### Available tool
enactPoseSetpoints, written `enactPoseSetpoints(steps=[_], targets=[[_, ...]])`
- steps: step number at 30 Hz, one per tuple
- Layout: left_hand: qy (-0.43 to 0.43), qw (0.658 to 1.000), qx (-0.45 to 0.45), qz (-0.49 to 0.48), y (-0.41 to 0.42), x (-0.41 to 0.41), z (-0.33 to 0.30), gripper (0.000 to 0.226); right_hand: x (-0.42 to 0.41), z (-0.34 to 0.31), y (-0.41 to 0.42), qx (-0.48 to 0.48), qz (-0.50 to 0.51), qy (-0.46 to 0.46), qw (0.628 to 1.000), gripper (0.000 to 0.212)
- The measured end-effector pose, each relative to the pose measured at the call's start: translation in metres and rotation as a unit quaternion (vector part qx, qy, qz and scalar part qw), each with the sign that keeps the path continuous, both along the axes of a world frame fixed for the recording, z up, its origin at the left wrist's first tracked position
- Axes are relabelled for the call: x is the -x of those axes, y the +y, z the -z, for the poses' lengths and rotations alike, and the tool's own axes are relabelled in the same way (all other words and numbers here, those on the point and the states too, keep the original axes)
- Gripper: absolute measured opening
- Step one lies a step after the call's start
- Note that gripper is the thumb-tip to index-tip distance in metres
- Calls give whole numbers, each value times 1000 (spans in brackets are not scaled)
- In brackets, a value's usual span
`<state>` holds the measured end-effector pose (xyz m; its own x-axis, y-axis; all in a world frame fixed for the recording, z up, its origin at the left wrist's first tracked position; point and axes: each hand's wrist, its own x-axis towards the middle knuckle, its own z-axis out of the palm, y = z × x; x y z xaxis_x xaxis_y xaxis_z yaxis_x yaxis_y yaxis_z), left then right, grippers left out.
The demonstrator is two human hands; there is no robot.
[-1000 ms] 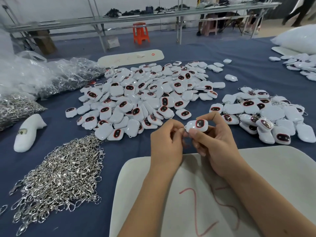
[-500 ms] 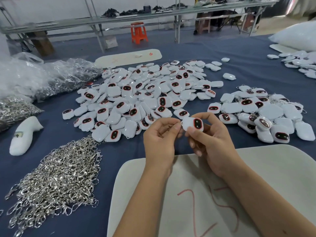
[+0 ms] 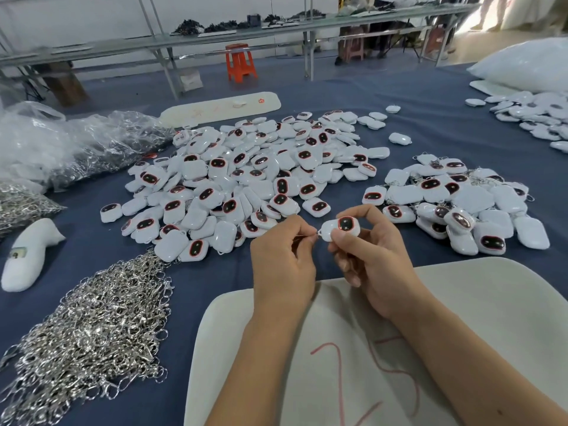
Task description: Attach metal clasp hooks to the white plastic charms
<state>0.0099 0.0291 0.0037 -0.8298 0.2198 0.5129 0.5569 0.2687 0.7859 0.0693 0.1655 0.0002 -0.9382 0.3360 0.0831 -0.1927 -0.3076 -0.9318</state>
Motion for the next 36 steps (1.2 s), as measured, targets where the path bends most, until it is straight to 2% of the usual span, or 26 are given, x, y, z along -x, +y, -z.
enactPoseSetpoints(steps=[2, 5, 8, 11, 14, 16, 19, 22, 25, 27, 29, 32, 36], targets=[[24, 998, 52, -2, -1, 0, -2, 18, 0, 1, -1, -29, -1, 2, 1000, 17], [18, 992, 123, 1, -4, 1, -2, 19, -1, 4, -2, -91, 4, 2, 996, 21], [-12, 989, 150, 2, -5, -1, -3, 21, -1, 5, -2, -205, 19, -16, 978, 21], [-21, 981, 191, 9, -3, -6, -6, 12, -2, 3, 1, -300, 31, -21, 953, 24], [-34, 978, 207, 9, 0, -7, -4, 15, -3, 3, 3, -337, 28, -32, 940, 25], [-46, 982, 183, -7, 0, -7, -3, 22, -3, 1, 5, -299, 24, -32, 953, 22], [-125, 992, 19, -9, -2, -4, -1, 27, -2, -1, 10, -157, 12, -12, 987, 16], [-229, 965, -126, 30, -2, 0, -1, 20, -1, -3, 10, -49, -10, 6, 999, 17], [-302, 925, -219, 70, -1, 3, -2, 15, 0, -5, 7, 3, -29, 13, 999, 23], [-323, 915, -229, 83, -2, 3, -2, 13, 1, -4, 7, 15, -26, 7, 1000, 28], [-332, 915, -213, 89, -2, 3, 0, 13, 3, -3, 6, 26, -2, -6, 1000, 21], [-315, 931, -154, 98, 0, 1, 3, 14, 6, 0, 7, 47, 51, -32, 997, 15], [-293, 949, -103, 49, 18, -1, 2, 10, 11, 4, 12, 40, 134, -48, 989, 18]])
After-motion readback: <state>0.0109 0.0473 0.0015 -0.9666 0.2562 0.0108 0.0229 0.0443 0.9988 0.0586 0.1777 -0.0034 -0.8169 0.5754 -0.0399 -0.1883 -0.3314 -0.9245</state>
